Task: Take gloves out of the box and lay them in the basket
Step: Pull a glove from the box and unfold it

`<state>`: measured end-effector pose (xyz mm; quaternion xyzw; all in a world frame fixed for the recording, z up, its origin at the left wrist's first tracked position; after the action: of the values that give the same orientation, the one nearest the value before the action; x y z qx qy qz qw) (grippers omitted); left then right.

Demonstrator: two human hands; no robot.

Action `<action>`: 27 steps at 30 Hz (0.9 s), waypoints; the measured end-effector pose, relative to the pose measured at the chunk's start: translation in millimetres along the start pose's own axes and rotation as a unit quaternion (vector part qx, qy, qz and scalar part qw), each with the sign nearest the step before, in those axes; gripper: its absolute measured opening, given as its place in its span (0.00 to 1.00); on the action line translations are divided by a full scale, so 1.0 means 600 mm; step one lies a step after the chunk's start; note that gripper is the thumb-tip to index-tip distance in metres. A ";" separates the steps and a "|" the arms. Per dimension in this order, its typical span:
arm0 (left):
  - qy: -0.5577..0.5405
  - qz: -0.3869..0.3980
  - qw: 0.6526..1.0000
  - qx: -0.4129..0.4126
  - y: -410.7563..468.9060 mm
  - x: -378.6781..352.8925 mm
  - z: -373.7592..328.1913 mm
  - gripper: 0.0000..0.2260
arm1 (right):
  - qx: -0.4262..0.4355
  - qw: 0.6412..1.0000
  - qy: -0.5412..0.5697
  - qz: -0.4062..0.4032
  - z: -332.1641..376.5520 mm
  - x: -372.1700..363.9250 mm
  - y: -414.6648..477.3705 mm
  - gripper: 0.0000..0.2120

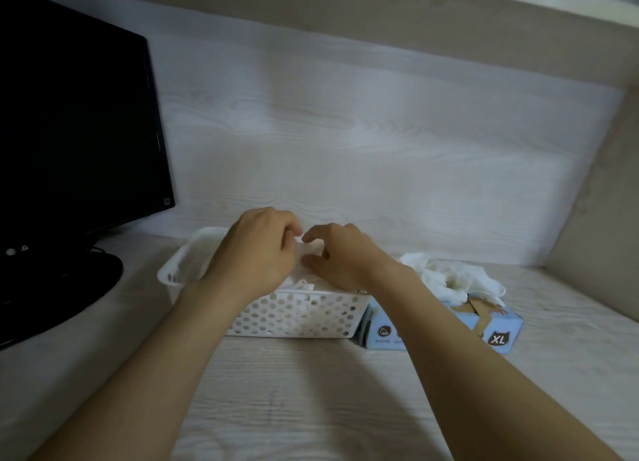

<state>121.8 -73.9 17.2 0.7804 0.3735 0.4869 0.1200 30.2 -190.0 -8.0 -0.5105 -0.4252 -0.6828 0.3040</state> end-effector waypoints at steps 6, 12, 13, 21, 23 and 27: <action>-0.013 -0.065 0.994 -0.092 -0.062 -0.024 -0.091 0.07 | -0.015 0.968 0.047 -0.245 -0.042 0.048 -0.071 0.16; 0.044 -0.076 0.976 -0.199 -0.113 -0.086 -0.148 0.09 | -0.047 0.945 0.048 -0.321 -0.097 0.074 -0.174 0.16; 0.047 -0.067 0.974 -0.210 -0.117 -0.095 -0.157 0.09 | -0.035 0.948 0.041 -0.315 -0.104 0.075 -0.186 0.16; 0.124 -0.013 0.964 -0.236 -0.138 -0.154 -0.192 0.14 | -0.020 0.964 -0.042 -0.263 -0.157 0.070 -0.263 0.18; 0.136 -0.020 0.962 -0.237 -0.137 -0.157 -0.193 0.13 | -0.030 0.960 -0.044 -0.275 -0.165 0.065 -0.269 0.15; 0.168 -0.029 0.955 -0.241 -0.141 -0.164 -0.194 0.15 | -0.024 0.946 -0.060 -0.318 -0.165 0.066 -0.271 0.06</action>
<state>-40.6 -104.7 -37.3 0.6241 0.2825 0.6826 0.2544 -163.1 -203.5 -25.7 -0.3963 -0.5659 -0.7222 0.0328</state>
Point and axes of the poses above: each hand's wrist, its own y-axis towards the middle knuckle, its own x-axis out of the back of the hand, z = x × y, the point moved 8 cm from there along y, towards the middle knuckle, and after that the axes turned 12 degrees about x, right-handed, at the moved point
